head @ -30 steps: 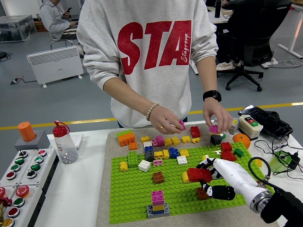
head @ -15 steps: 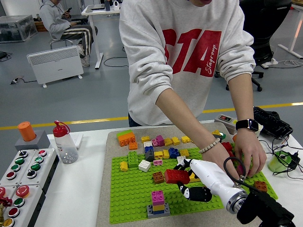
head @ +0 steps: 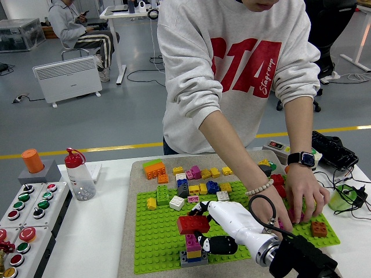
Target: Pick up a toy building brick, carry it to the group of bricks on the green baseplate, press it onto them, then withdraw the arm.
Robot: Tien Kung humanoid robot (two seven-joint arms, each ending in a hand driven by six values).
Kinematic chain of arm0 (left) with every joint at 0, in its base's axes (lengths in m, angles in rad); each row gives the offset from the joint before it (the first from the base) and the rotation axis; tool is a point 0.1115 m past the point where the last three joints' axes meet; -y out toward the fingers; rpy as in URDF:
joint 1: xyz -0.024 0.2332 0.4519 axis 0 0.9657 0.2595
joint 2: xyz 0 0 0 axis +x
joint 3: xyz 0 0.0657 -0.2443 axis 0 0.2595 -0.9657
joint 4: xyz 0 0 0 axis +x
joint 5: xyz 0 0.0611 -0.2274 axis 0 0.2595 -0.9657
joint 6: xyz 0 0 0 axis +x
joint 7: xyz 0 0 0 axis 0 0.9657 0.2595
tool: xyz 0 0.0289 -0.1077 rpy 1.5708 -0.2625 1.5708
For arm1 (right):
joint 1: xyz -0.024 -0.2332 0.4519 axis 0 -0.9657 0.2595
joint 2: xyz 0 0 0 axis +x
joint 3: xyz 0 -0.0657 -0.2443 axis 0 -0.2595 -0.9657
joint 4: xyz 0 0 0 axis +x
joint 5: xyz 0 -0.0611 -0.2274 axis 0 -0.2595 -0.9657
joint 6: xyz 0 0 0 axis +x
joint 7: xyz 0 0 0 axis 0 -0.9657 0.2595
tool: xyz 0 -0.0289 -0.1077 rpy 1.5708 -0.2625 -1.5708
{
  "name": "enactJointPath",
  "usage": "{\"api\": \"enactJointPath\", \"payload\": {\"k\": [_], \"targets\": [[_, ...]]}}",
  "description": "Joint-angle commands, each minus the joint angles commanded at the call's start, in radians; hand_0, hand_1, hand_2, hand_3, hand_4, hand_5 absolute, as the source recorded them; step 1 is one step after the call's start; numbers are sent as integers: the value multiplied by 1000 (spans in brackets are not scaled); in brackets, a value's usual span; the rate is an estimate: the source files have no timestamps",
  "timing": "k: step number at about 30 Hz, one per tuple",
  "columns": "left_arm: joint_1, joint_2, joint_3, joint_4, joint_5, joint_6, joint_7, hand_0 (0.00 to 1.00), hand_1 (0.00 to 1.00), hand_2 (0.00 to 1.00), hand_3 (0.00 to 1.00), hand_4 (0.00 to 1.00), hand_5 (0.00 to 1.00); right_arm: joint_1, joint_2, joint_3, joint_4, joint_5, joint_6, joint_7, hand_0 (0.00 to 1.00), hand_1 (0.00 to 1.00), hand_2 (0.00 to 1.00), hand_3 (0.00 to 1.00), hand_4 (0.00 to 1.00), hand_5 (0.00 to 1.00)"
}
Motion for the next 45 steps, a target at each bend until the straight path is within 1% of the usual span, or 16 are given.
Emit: {"api": "enactJointPath", "payload": {"k": [4,8,22,31,32,33,45], "targets": [[0,-1,-1,0,0,0,0,654,684,671,575,290,998,12,4,-27,0,-2,7,-8,516,604,632,557,405,160],[0,-1,-1,0,-1,1,-1,654,685,671,575,290,998,23,16,-49,0,-4,12,-15,516,604,634,557,408,171],[-1,-1,-1,0,-2,0,-2,654,684,670,576,291,998,43,42,-69,0,-32,12,-30,515,604,635,558,403,174],[-1,-1,-1,0,-4,0,-2,654,685,670,576,290,998,59,43,-93,0,-58,16,-30,515,605,636,558,406,177],[-1,-1,-1,0,-3,0,-2,654,685,670,576,291,998,61,43,-97,-1,-63,16,-30,515,605,637,560,415,197],[-1,-1,-1,0,-3,0,-2,654,685,670,576,291,998,63,42,-100,-2,-67,16,-30,515,605,637,560,415,197],[1,-1,-2,0,5,0,0,654,687,670,577,291,998,73,31,-117,-44,-113,21,-37,515,605,638,559,416,201]]}}
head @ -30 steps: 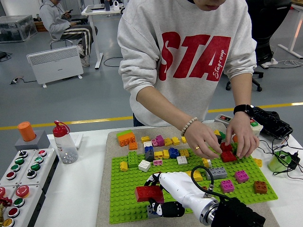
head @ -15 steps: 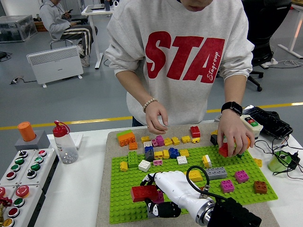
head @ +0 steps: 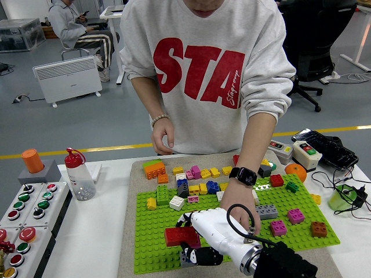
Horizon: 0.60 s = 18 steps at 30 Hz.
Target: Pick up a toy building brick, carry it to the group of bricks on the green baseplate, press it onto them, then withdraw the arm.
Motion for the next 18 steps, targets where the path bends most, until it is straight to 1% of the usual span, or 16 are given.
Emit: {"api": "enactJointPath", "payload": {"k": [7,18], "targets": [[3,-1,-3,0,6,0,1,653,686,671,576,291,998,-3,-9,-1,-12,-5,6,-6,515,605,639,560,417,203],[6,-1,-3,0,9,1,0,654,686,672,577,291,998,2,-9,-9,-26,-7,10,-7,515,604,638,559,418,205]]}}
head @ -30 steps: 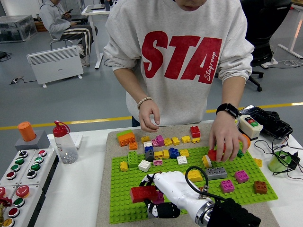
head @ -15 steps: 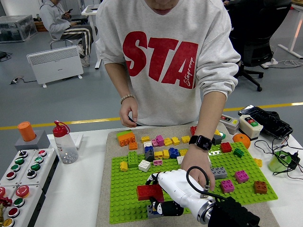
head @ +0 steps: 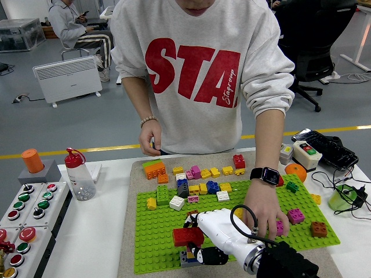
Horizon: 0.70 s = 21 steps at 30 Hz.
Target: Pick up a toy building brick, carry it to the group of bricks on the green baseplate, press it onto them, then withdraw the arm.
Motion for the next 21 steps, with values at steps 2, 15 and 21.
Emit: {"api": "enactJointPath", "payload": {"k": [2,15,21], "targets": [[-1,0,1,0,-1,0,-1,654,686,672,577,291,998,2,-1,-1,-3,-1,0,0,515,604,638,559,418,205],[-6,2,3,0,-9,0,-3,654,686,671,576,292,998,15,-7,-5,-23,-2,5,2,516,605,638,559,417,207],[-7,1,2,0,-9,0,-3,654,686,672,576,291,998,21,-11,-11,-21,-1,8,3,517,605,638,559,417,207]]}}
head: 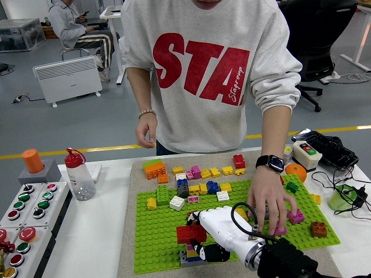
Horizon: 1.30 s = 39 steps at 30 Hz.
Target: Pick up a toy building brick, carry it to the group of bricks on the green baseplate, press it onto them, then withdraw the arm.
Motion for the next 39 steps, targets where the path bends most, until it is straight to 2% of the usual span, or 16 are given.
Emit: {"api": "enactJointPath", "payload": {"k": [39], "targets": [[-3,-1,-4,0,1,0,0,653,687,672,576,291,998,-2,-21,-12,-7,28,5,10,522,610,638,557,419,213]]}}
